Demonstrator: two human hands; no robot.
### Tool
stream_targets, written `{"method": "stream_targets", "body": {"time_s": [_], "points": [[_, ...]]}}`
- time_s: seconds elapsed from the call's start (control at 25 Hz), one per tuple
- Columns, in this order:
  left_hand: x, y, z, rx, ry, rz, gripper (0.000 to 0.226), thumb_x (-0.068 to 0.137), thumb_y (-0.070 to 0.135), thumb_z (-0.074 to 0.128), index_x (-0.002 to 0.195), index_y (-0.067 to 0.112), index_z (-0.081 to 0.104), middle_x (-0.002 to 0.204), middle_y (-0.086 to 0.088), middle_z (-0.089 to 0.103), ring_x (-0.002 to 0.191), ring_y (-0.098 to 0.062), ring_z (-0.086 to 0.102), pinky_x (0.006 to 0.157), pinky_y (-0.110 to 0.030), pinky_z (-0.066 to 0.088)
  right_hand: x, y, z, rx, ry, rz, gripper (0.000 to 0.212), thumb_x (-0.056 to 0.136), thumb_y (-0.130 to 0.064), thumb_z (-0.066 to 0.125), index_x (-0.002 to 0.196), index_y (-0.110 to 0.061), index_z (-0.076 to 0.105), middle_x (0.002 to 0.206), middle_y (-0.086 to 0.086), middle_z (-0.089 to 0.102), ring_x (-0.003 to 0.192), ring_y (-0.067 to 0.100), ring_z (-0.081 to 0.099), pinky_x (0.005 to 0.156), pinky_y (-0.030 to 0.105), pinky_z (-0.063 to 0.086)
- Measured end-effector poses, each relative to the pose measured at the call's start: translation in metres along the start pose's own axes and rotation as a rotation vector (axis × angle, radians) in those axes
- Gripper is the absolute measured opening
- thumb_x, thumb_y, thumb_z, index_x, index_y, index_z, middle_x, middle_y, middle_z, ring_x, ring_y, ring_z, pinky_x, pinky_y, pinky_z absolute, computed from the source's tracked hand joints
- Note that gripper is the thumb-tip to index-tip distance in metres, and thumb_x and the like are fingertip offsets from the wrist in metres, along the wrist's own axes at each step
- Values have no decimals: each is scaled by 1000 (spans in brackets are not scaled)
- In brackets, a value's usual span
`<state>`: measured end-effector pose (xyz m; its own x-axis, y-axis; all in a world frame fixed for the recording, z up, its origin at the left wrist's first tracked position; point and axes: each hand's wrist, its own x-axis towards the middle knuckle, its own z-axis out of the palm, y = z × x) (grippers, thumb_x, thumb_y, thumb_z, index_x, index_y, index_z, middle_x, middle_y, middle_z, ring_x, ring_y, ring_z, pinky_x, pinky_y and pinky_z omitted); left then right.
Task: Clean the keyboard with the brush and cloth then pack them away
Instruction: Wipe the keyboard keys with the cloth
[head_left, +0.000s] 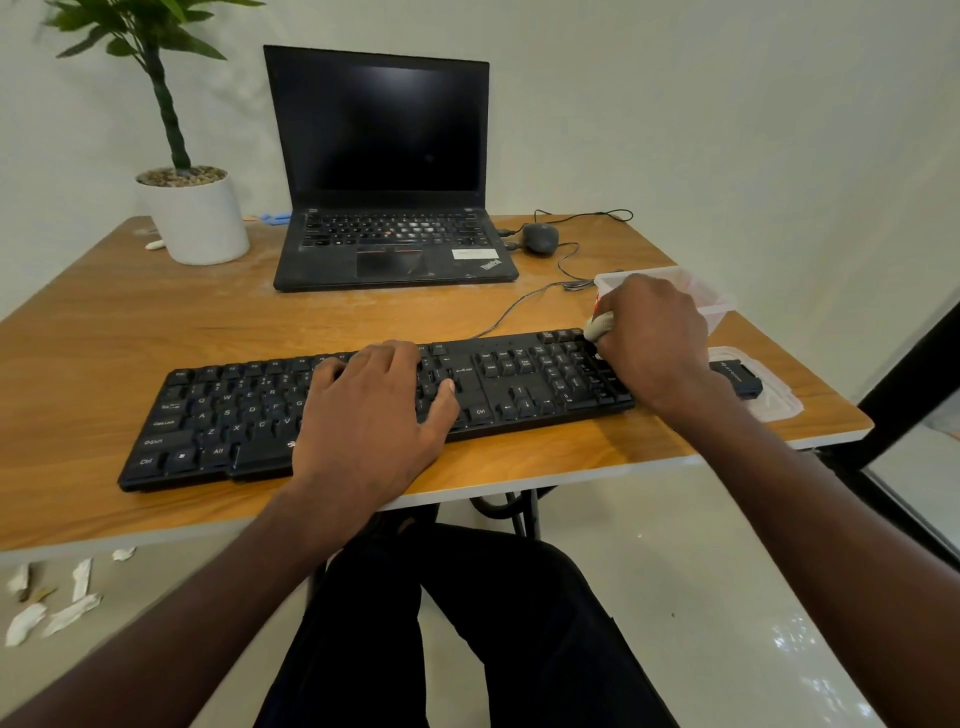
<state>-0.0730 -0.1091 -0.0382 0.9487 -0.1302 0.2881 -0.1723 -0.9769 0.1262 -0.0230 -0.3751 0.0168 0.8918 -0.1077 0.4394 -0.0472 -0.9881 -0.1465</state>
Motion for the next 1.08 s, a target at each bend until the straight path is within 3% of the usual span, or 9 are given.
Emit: {"method": "stream_targets", "body": {"time_s": [0.32, 0.44, 0.56, 0.68, 0.84, 0.92, 0.96, 1.04, 1.08], "points": [[0, 1, 0, -9, 13, 6, 55, 105, 62, 30, 133, 20, 53, 133, -4, 64, 123, -22, 59, 114, -49, 37, -8, -20, -5, -78, -62, -112, 17, 85, -11, 76, 102, -8, 76, 101, 16, 70, 89, 33, 67, 69, 34, 47], [1, 1, 1, -7, 20, 8, 54, 106, 61, 30, 132, 20, 53, 132, -3, 64, 124, -22, 59, 113, -48, 37, -8, -32, -4, 91, -137, -207, 17, 80, -8, 71, 91, -17, 82, 93, 6, 74, 83, 23, 65, 71, 35, 55], [-1, 2, 0, -17, 36, 14, 54, 106, 61, 31, 132, 20, 53, 132, -2, 64, 124, -21, 59, 112, -48, 37, -9, -39, -1, 300, -247, -223, 33, 77, -4, 76, 98, -28, 84, 97, -6, 72, 88, 13, 59, 73, 30, 48], [0, 0, 0, -11, 35, 12, 54, 106, 61, 29, 133, 21, 53, 133, -1, 64, 124, -20, 58, 113, -48, 36, -9, -28, 4, 205, -105, -122, 32, 81, -11, 78, 108, -29, 81, 105, -1, 72, 92, 20, 63, 74, 36, 53], [0, 0, 0, -9, 37, 17, 55, 106, 61, 28, 135, 21, 51, 134, -1, 63, 125, -20, 58, 114, -48, 34, -5, -15, 0, 2, -10, -29, 25, 83, -13, 75, 105, -24, 80, 102, 6, 73, 92, 28, 66, 67, 35, 47], [0, 0, -1, -27, 55, 19, 55, 106, 62, 29, 137, 21, 48, 129, -1, 66, 121, -21, 60, 115, -48, 34, -2, -17, -3, 268, -62, 15, 29, 80, -12, 75, 105, -26, 80, 97, 1, 76, 86, 21, 69, 65, 34, 52], [0, 0, -1, -48, 70, 19, 56, 106, 62, 30, 140, 20, 44, 126, -1, 67, 120, -21, 61, 116, -49, 34, 0, -21, -7, 561, -141, 68, 29, 80, -10, 77, 106, -24, 79, 95, 1, 77, 82, 17, 72, 62, 33, 55], [-1, -1, -2, -99, 126, 31, 58, 107, 62, 33, 148, 21, 36, 127, -1, 67, 120, -21, 62, 117, -51, 34, -1, -33, -18, 1203, -411, 241, 28, 84, -4, 80, 111, -11, 76, 94, 10, 78, 72, 17, 74, 54, 29, 58], [-1, -2, -3, -160, 157, 42, 57, 108, 60, 33, 150, 22, 34, 129, -1, 68, 120, -20, 63, 116, -50, 36, -4, -40, -22, 1394, -559, 307, 27, 86, -5, 79, 113, -6, 73, 94, 13, 78, 68, 18, 73, 51, 28, 58]]}}
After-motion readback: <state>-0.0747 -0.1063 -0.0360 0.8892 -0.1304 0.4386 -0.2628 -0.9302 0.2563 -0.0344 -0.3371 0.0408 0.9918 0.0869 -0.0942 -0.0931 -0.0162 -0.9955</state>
